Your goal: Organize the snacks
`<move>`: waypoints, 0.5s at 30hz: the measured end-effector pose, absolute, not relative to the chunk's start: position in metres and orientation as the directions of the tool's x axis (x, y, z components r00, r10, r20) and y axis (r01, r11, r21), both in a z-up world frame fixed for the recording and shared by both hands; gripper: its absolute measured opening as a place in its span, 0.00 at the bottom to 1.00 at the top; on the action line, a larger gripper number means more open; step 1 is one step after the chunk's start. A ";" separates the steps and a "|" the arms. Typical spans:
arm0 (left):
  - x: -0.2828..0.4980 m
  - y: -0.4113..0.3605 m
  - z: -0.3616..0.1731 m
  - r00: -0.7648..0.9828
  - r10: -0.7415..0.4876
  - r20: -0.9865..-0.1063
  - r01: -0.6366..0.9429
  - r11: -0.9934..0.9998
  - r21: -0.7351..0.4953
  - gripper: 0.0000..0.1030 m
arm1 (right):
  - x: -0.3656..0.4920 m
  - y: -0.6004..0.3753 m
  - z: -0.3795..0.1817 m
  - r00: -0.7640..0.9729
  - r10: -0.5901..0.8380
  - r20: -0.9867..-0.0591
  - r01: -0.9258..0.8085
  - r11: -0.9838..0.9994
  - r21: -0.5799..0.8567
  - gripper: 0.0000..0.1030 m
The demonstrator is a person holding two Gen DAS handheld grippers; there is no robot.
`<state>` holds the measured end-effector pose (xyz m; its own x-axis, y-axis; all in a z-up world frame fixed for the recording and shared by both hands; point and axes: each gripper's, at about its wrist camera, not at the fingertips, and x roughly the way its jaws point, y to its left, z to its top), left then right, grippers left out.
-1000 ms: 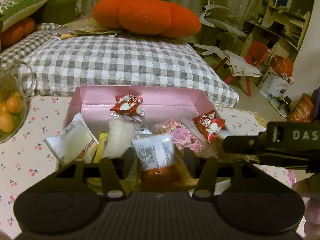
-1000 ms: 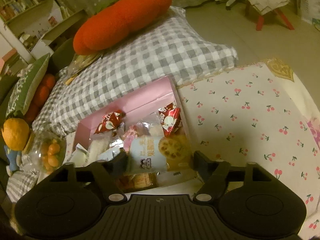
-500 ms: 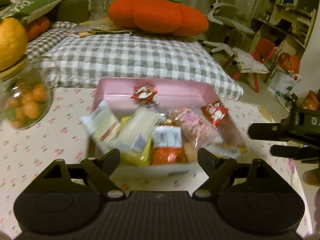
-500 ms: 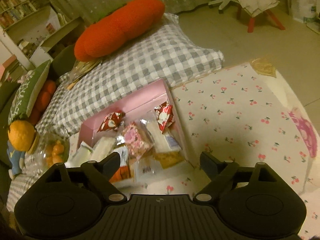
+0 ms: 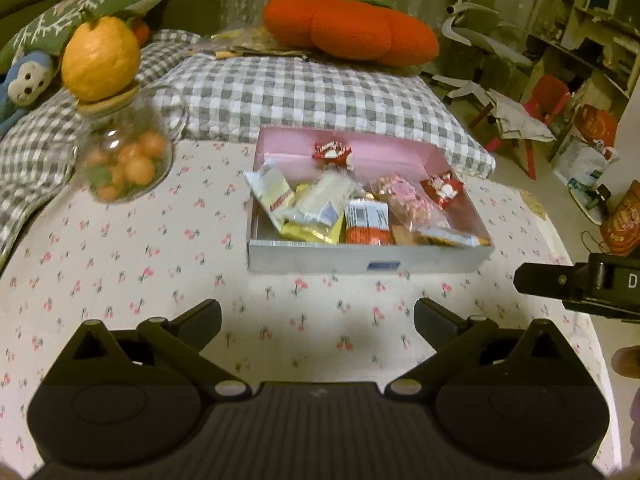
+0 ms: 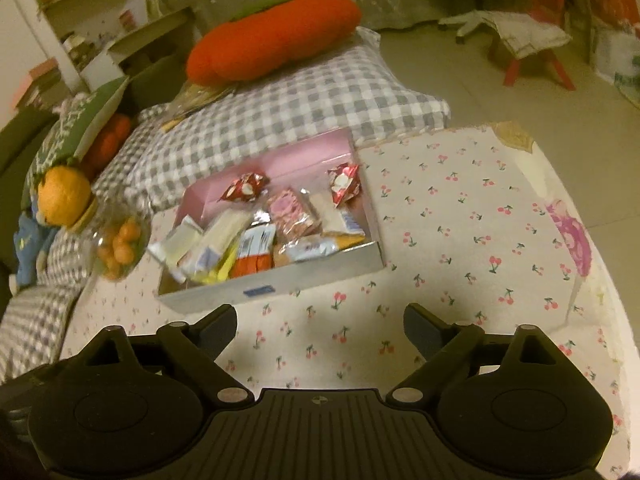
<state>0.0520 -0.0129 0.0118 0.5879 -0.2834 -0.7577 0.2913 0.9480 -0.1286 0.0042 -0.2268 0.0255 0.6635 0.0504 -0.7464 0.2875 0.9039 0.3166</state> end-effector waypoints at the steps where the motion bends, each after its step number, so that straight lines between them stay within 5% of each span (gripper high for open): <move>1: 0.048 -0.011 0.013 0.584 -0.280 -0.762 0.290 0.949 -0.127 1.00 | 0.000 -0.224 0.028 0.667 0.041 -0.744 0.285 0.909 0.305 0.91; 15: 0.020 0.007 0.019 0.589 -0.236 -0.773 0.251 0.963 -0.103 1.00 | -0.028 -0.183 0.040 0.706 -0.039 -0.708 0.234 0.955 0.180 0.97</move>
<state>0.0201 0.0070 0.0193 0.5885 -0.2362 -0.7732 0.2508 0.9625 -0.1031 -0.0278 -0.1828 0.0397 0.7056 -0.0392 -0.7076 0.2338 0.9555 0.1801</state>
